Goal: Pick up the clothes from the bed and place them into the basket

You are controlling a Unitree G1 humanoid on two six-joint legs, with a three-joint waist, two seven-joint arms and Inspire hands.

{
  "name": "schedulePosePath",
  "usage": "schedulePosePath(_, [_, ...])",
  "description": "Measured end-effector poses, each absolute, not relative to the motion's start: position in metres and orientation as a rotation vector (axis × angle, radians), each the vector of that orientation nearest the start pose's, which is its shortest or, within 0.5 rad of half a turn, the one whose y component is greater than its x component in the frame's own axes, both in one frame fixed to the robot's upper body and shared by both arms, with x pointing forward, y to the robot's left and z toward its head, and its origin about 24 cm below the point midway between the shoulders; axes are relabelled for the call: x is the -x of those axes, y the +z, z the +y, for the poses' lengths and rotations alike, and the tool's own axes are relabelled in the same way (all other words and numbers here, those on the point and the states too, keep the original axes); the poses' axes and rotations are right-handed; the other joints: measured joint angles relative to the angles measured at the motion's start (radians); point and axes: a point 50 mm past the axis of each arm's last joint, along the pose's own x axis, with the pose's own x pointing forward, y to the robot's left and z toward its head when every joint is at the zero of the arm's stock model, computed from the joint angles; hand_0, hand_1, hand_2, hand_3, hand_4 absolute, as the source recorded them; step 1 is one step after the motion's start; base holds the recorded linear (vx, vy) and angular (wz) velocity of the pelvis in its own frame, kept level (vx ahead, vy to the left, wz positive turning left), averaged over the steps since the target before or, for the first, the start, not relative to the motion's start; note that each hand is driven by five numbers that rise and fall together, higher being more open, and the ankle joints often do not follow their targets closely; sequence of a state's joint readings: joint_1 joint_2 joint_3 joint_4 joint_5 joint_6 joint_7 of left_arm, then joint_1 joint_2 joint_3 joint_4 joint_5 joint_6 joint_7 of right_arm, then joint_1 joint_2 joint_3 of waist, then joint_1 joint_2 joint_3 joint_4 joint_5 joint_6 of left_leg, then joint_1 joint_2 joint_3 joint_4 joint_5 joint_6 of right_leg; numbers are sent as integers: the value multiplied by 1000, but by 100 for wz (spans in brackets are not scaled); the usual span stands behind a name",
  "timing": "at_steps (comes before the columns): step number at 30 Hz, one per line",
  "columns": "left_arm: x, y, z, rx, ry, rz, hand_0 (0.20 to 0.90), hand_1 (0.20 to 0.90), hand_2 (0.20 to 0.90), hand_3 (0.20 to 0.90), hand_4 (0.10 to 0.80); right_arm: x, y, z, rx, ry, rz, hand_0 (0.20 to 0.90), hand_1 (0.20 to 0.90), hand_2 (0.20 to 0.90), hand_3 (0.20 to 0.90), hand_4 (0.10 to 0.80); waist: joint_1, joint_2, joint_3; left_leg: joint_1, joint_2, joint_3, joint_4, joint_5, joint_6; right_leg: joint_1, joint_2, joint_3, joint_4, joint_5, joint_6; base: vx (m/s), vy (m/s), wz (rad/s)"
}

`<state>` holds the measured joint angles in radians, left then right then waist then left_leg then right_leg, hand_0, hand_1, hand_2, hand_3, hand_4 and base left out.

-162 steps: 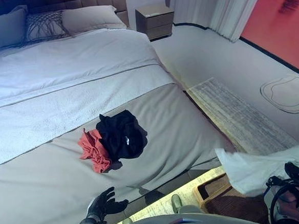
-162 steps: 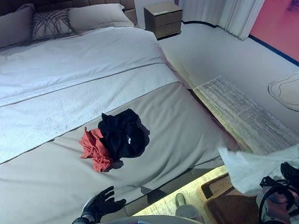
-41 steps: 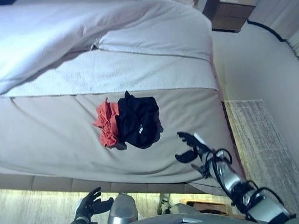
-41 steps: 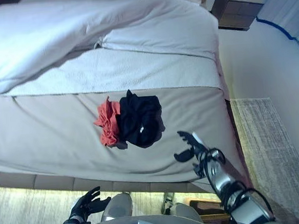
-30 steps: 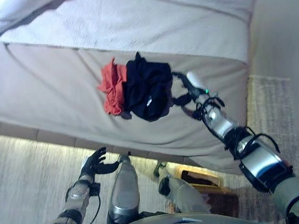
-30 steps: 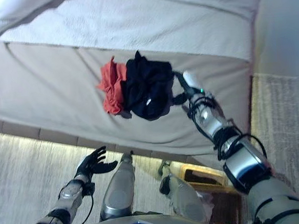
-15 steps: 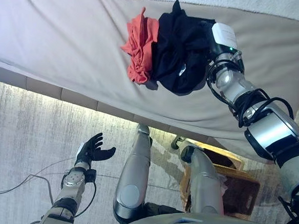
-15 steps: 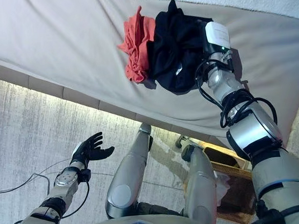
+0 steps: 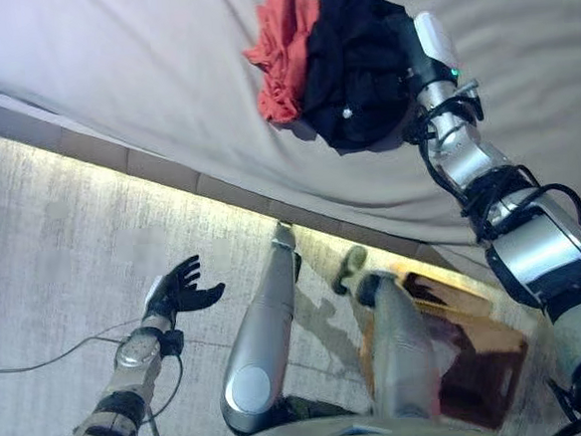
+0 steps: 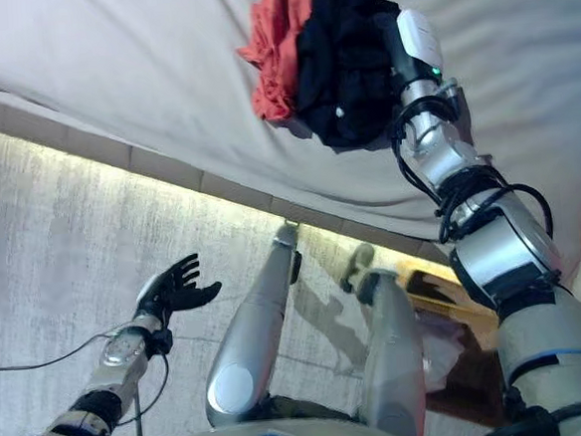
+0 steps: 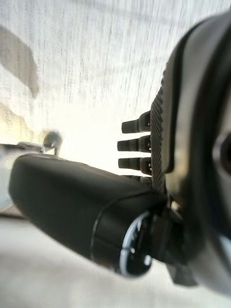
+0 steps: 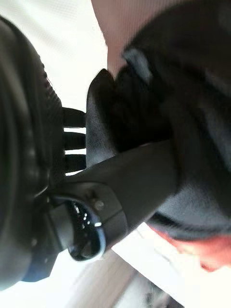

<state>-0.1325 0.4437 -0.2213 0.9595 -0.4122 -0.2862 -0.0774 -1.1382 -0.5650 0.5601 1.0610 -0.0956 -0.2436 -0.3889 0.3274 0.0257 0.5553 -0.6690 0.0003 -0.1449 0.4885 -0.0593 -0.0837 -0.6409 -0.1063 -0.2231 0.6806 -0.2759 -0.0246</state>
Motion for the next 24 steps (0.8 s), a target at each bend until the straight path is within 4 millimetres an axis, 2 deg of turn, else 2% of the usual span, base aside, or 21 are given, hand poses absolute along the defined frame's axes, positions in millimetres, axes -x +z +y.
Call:
schedulePosePath(1, [-208, -80, 272, -139, 88, 553, 900, 900, 900, 900, 800, -410, 214, -210, 929, -246, -379, 300, 300, 300, 200, 100, -11, 1, 0, 20, -8, 11, -27, 10, -3, 21, -7, 8, -38, 13, -9, -65, -14, 20])
schedulePosePath(3, [-206, -80, 273, -141, 91, 557, 900, 900, 900, 900, 800, -409, 211, -219, 874, -279, -345, 300, 300, 300, 200, 100, -6, 1, -1, 56, 0, 14, -73, 11, -4, 56, 2, 9, -104, 26, -20, 6, -33, 1])
schedulePosePath(5, [-205, -81, 273, -140, 91, 564, 900, 900, 900, 900, 800, -406, 202, -231, 774, -322, -305, 300, 300, 300, 200, 100, -3, 1, -1, 110, 6, 13, -133, 12, -4, 116, 15, 3, -188, 66, -13, -1, -36, -16])
schedulePosePath(9, [-205, -81, 273, -141, 90, 559, 900, 900, 900, 900, 800, -399, 185, -252, 635, -397, -234, 300, 300, 300, 200, 100, -12, -1, -2, 193, 15, 39, -201, 16, -4, 203, 16, 4, -283, 100, -4, 5, 2, -13])
schedulePosePath(12, [-202, -83, 273, -141, 93, 566, 900, 900, 900, 900, 800, -392, 172, -269, 493, -463, -185, 300, 300, 300, 200, 100, -24, -1, -7, 273, 15, 68, -266, 57, 9, 277, 16, 20, -355, 146, 24, 7, 39, -21])
schedulePosePath(14, [-195, -86, 273, -134, 110, 570, 900, 900, 900, 900, 800, -382, 158, -285, 366, -524, -149, 300, 300, 300, 200, 100, -46, -2, -13, 337, 15, 87, -314, 108, 19, 342, 15, 24, -418, 186, 40, 55, 89, -21])
schedulePosePath(16, [-189, -90, 271, -119, 129, 574, 900, 900, 900, 900, 800, -371, 146, -296, 254, -564, -144, 300, 300, 300, 200, 100, -63, -2, -15, 408, 12, 108, -367, 129, 33, 414, 13, 29, -483, 223, 45, 72, 84, -15])
schedulePosePath(19, [-177, -98, 267, -119, 136, 601, 900, 900, 900, 900, 800, -352, 129, -304, 146, -580, -157, 300, 300, 300, 200, 100, -89, -7, -42, 497, 6, 129, -435, 151, 42, 509, 15, 41, -578, 265, 60, 60, 55, -18])
schedulePosePath(21, [-167, -106, 261, -125, 128, 637, 900, 900, 900, 900, 800, -340, 118, -305, 122, -571, -158, 300, 300, 300, 200, 100, -123, -16, -106, 515, -2, 139, -465, 153, 45, 535, 15, 47, -635, 282, 68, 72, 23, -16])
schedulePosePath(22, [-163, -112, 252, -123, 130, 655, 900, 900, 900, 900, 800, -333, 115, -299, 78, -549, -188, 300, 300, 300, 200, 100, -150, -18, -118, 566, -2, 161, -483, 153, 45, 585, 16, 55, -671, 306, 71, 97, 15, -28])
schedulePosePath(24, [-158, -117, 245, -117, 130, 677, 900, 900, 900, 900, 800, -324, 107, -288, 52, -514, -203, 300, 300, 300, 200, 100, -184, -32, -138, 612, -5, 172, -494, 153, 45, 636, 17, 66, -703, 313, 75, 64, 27, -28])
